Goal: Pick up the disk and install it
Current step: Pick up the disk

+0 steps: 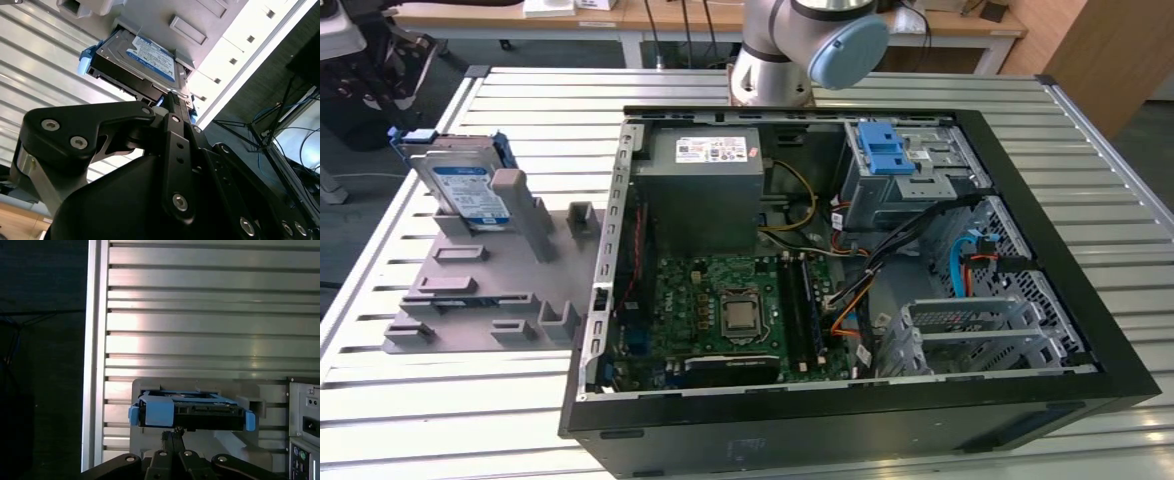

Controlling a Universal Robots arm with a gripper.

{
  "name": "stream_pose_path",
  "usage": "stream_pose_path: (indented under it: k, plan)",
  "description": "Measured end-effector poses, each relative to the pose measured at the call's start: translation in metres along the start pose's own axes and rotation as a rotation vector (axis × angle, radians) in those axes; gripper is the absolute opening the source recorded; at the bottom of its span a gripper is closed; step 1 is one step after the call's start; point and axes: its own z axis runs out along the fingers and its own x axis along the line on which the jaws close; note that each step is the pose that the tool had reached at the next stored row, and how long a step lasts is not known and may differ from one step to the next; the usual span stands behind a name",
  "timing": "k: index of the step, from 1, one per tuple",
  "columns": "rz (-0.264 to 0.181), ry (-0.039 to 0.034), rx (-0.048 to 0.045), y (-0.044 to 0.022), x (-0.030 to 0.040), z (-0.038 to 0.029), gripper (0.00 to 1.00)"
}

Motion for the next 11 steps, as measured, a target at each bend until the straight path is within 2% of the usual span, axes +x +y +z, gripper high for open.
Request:
stream_pose_path:
  k: [11]
  plan:
    - [-0.024, 0.001, 0.0, 0.0, 0.0, 0.0, 0.11]
